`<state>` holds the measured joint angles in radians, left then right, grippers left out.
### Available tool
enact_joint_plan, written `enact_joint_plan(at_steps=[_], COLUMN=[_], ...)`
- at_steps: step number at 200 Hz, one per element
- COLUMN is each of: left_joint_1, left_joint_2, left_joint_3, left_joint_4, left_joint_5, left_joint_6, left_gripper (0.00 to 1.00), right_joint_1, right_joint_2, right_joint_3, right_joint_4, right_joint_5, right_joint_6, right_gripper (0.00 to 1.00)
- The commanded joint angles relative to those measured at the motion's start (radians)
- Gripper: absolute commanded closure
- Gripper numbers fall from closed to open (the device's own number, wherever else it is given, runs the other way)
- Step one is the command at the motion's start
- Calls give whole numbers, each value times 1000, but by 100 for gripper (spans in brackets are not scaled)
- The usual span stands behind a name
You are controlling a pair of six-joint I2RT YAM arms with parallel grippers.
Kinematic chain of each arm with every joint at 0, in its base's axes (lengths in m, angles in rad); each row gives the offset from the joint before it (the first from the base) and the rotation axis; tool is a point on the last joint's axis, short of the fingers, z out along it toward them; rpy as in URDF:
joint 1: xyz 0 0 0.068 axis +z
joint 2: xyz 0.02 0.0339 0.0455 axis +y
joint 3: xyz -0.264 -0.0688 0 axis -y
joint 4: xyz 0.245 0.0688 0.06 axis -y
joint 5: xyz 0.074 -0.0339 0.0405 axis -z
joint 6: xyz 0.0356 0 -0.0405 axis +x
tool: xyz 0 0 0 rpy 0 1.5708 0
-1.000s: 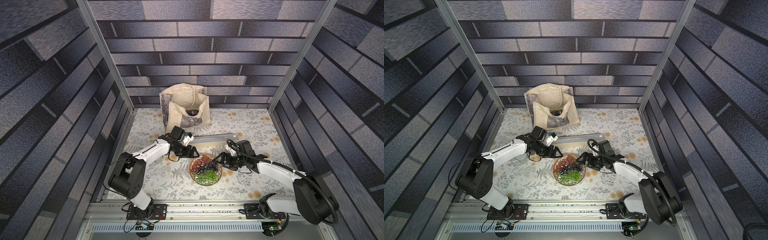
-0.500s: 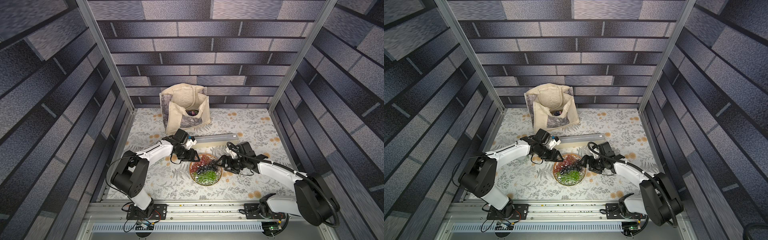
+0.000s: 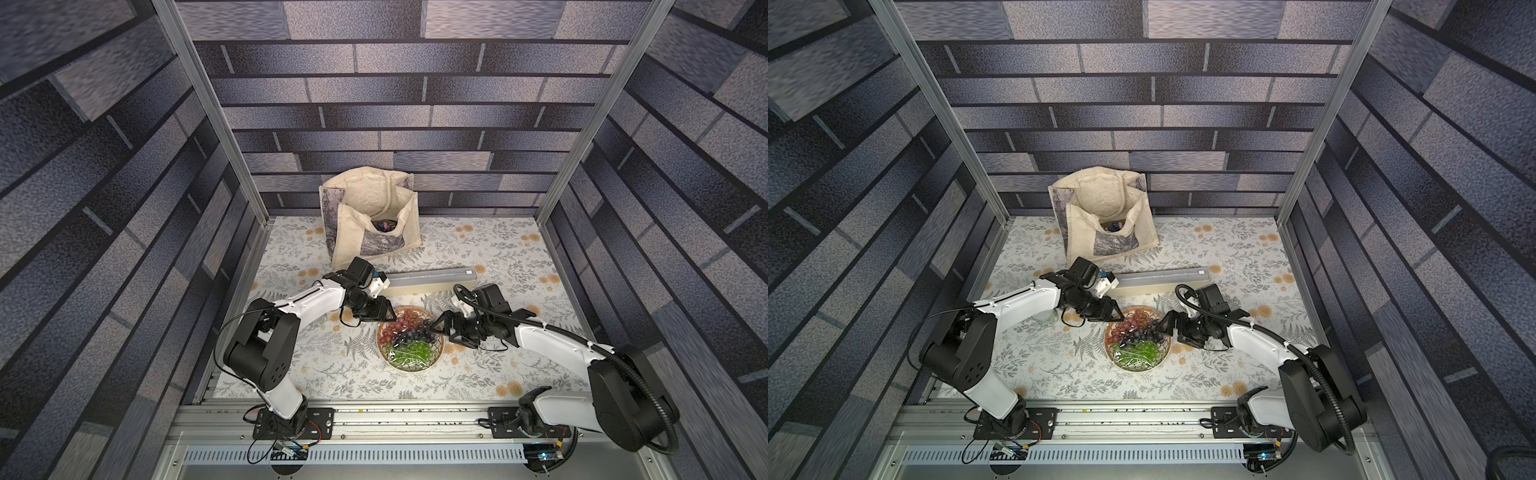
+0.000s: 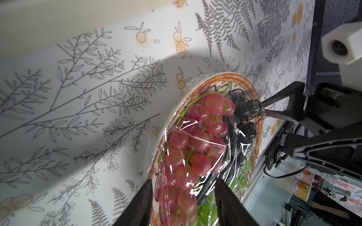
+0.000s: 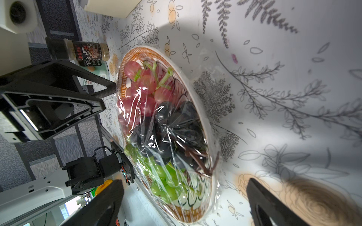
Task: Wrap the plate with plastic wrap
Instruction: Cover the plate with plastic wrap.
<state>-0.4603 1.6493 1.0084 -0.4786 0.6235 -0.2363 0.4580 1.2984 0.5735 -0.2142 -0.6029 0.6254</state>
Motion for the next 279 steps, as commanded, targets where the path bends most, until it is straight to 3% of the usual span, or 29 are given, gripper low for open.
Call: enact_joint_plan(at_steps=[1,104,279], left_joint_1=[9,29,-34], left_joint_2=[-15,-49,41], left_joint_3=[-21,-46,4], left_joint_4=[-3,28,-12], left_joint_5=[-31,-37,11], left_joint_6=[-3,-24,15], left_gripper=[47,60,55], right_joint_1=[-4,-4,7], right_joint_2=[10,24,-20], right_joint_3=[8,8,15], right_joint_4=[-34,-37,-108], right_joint_5=[-3,-8,-86], right_joint_6=[-19,-27,-11], right_gripper=[0,0,0])
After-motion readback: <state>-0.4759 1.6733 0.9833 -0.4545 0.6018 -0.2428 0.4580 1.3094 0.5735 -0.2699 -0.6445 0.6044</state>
